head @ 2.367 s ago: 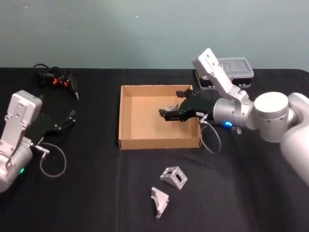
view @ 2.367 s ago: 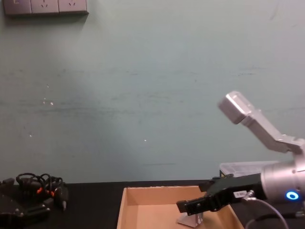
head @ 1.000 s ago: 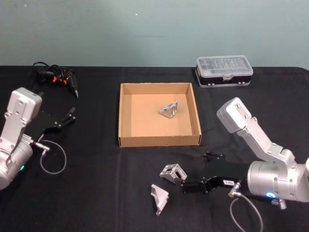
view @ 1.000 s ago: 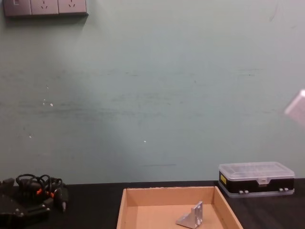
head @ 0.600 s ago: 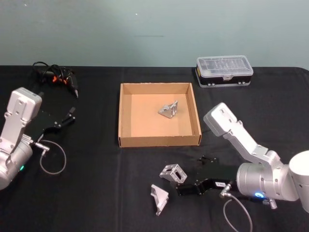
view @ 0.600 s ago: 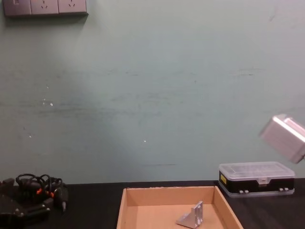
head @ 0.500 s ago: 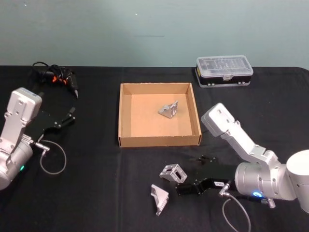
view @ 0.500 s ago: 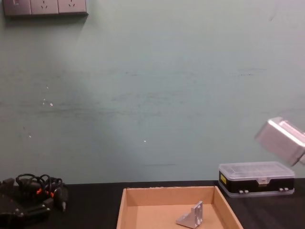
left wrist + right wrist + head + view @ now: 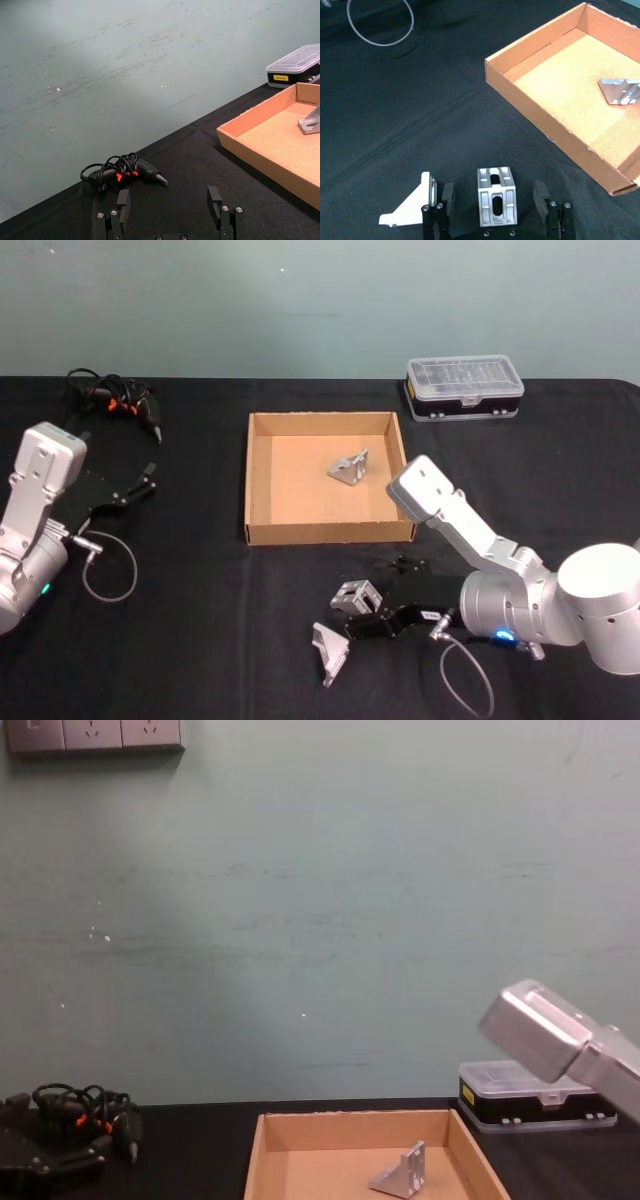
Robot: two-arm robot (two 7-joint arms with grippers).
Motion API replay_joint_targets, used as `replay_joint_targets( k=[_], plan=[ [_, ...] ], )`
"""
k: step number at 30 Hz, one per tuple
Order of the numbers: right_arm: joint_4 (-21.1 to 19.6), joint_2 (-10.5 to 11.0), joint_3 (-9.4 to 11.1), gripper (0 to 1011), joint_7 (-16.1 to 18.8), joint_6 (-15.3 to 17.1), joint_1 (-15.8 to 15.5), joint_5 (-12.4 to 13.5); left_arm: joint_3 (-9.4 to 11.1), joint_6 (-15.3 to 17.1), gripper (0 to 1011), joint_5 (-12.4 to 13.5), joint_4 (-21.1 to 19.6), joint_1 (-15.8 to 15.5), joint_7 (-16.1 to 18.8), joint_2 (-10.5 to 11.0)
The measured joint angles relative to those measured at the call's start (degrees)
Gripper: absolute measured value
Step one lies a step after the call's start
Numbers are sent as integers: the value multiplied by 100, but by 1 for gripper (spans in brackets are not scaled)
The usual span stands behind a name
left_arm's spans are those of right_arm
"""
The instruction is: Use one hand to pick up the angle iron from the table and place it into the box.
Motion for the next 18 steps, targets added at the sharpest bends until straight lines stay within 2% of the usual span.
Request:
replay_joint_targets(
  k=[12, 18],
  plan=[
    [306, -246, -69, 1000, 83, -31, 146, -227, 0, 0, 1011, 0, 0, 0, 0, 0],
    [286, -230, -66, 1000, 82, -32, 143, -224, 0, 0, 1011, 0, 0, 0, 0, 0]
  ],
)
